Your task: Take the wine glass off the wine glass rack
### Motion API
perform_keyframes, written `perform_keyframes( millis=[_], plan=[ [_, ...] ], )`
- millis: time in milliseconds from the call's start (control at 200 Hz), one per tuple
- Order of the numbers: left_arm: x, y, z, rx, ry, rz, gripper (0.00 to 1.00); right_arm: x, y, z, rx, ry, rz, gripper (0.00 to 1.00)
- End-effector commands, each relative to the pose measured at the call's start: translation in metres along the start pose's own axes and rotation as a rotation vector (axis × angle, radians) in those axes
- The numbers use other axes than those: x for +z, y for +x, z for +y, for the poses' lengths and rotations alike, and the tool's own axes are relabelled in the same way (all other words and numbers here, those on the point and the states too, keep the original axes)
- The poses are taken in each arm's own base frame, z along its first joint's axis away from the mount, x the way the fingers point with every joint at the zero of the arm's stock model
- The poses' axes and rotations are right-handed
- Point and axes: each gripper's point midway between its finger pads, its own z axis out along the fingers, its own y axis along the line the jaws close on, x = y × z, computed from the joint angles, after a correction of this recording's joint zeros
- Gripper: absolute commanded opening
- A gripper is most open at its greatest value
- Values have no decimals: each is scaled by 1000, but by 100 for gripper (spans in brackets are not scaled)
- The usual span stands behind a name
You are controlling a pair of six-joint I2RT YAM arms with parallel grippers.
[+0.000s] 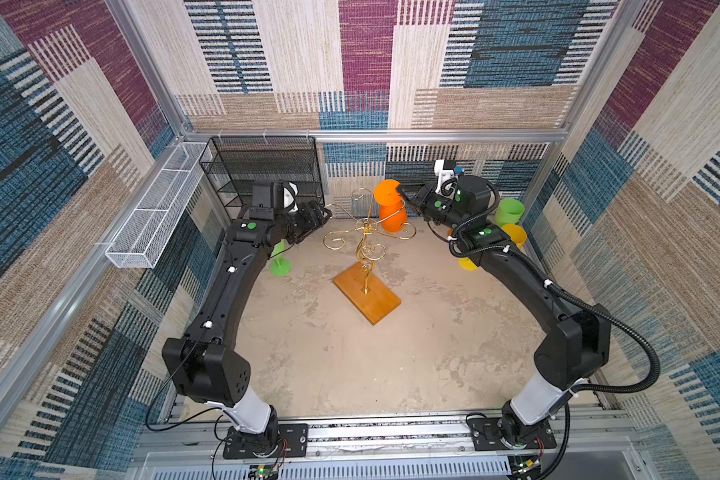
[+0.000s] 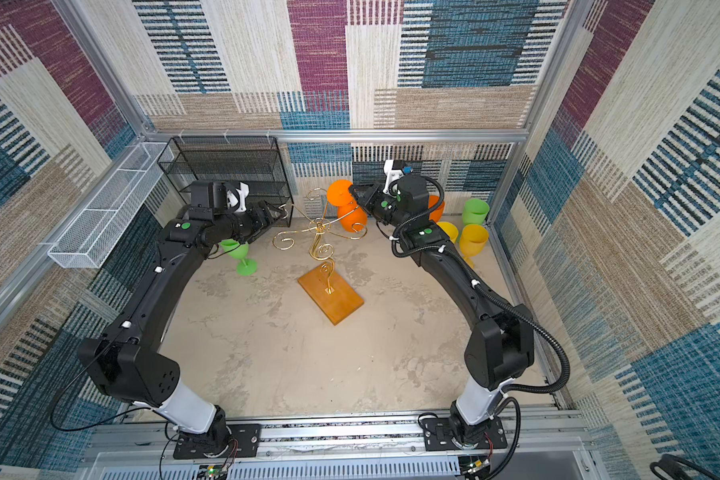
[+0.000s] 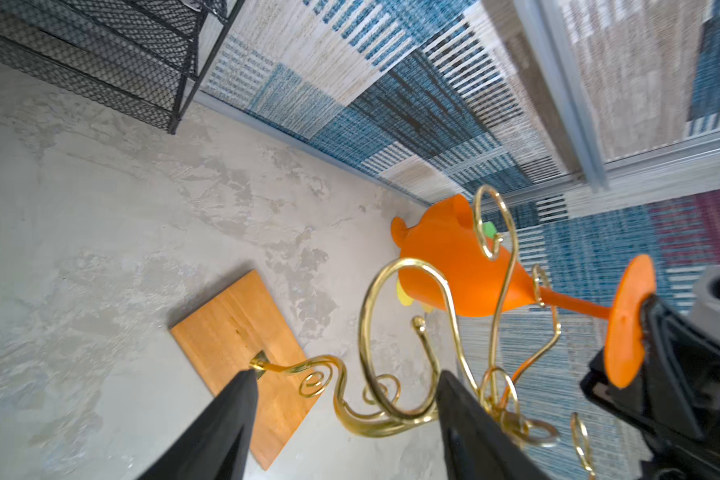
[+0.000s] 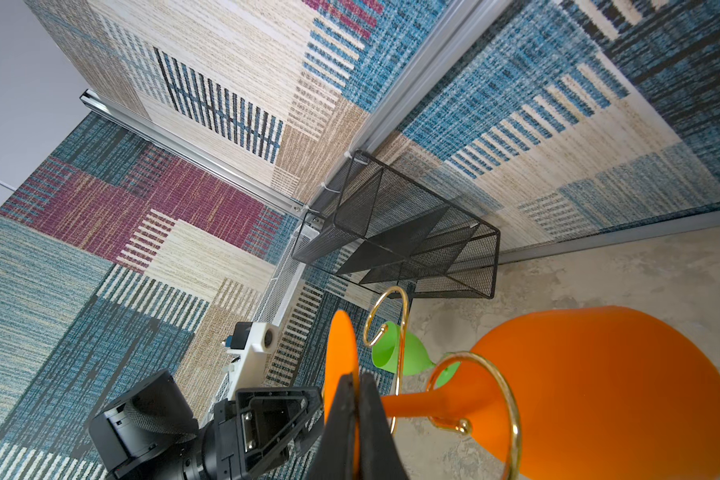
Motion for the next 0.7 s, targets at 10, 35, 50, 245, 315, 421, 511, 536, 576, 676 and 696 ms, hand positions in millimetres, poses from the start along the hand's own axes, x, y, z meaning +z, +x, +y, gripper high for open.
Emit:
perform_keyframes(
  millis=[10, 35, 50, 245, 315, 421, 511, 536, 576, 676, 696],
  plan=[
    [-2, -15, -30, -67, 196, -29, 70, -1, -2, 13, -19, -48, -4, 0],
    [-1, -15, -32, -78, 220, -26, 69, -1, -2, 13, -18, -48, -5, 0],
    [-2, -15, -35, -79, 242, -19, 69, -1, -2, 13, -17, -48, -3, 0],
    [7, -19, -45, -159, 364, 6, 62, -1, 3, 4, -14, -28, 2, 0],
    [9, -21, -47, -181, 397, 7, 55, -3, 3, 4, -15, -26, 0, 0],
    [10, -22, -50, -196, 418, 15, 52, -4, 2, 5, -21, -23, -5, 0],
    [12, -21, -49, -201, 416, 20, 45, -4, 2, 4, -22, -20, -6, 0],
    [12, -21, -48, -202, 413, 19, 42, -4, 2, 3, -22, -19, -7, 0],
    [13, -21, -46, -201, 410, 19, 38, -4, 3, 3, -22, -18, -5, 0],
    [13, -19, -43, -189, 386, 16, 29, -5, 2, 3, -26, -19, -7, 0],
    [12, -20, -44, -185, 385, 14, 27, -4, 2, 4, -27, -20, -7, 0]
  ],
)
